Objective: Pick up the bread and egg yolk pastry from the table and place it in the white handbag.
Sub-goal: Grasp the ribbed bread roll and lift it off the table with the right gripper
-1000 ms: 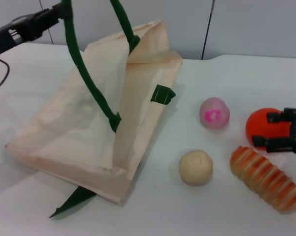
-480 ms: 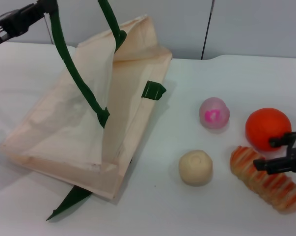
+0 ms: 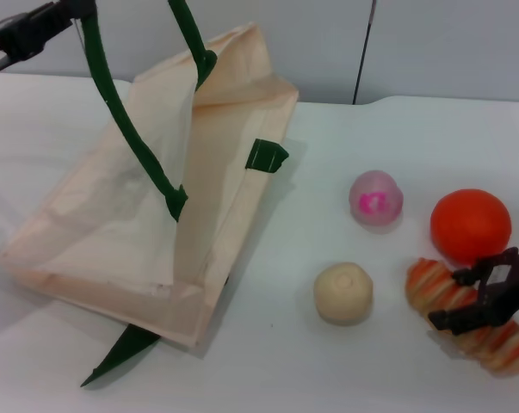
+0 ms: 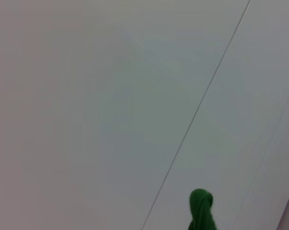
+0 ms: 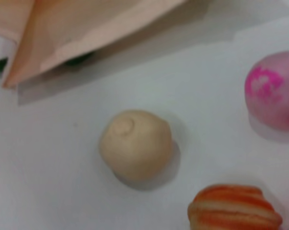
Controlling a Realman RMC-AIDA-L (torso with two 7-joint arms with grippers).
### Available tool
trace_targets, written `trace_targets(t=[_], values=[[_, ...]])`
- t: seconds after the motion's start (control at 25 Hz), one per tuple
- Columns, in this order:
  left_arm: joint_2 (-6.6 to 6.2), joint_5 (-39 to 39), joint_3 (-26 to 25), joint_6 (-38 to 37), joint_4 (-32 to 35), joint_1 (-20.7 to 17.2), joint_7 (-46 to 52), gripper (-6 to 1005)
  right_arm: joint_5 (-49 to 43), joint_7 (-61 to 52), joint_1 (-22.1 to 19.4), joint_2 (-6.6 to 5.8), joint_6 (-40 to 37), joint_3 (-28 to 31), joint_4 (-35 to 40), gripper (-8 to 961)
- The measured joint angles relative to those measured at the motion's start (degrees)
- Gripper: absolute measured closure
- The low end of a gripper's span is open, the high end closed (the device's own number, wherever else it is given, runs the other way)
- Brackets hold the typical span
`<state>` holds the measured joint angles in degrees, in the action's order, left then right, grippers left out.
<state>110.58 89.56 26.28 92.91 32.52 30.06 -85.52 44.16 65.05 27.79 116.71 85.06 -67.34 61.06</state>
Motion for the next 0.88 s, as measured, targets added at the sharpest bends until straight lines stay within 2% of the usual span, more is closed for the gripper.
trace_targets(t=[0.24,0.52,0.76,0.88], values=[[-0.02,0.0,0.0,0.0,0.0,-0.1,0.0,897,-3.8,-6.8,-0.1,0.1,-4.4,-6.7,2.7,148],[-0.05,0.0,0.0,0.0,-0.5,-0.1,-0.1,897,-7.0,-10.9,-0.3,0.14,-7.3,-9.8,4.3,152],[-1.0,0.0,-0.1,-0.1,-2.9,0.2,-0.8,897,-8.0,-11.9,-0.4,0.17,-7.8,-10.8,5.3,156],[-1.48,0.0,-0.1,0.0,-3.9,0.5,-1.1,897,-8.0,-11.9,-0.5,0.13,-7.5,-10.8,6.0,253]])
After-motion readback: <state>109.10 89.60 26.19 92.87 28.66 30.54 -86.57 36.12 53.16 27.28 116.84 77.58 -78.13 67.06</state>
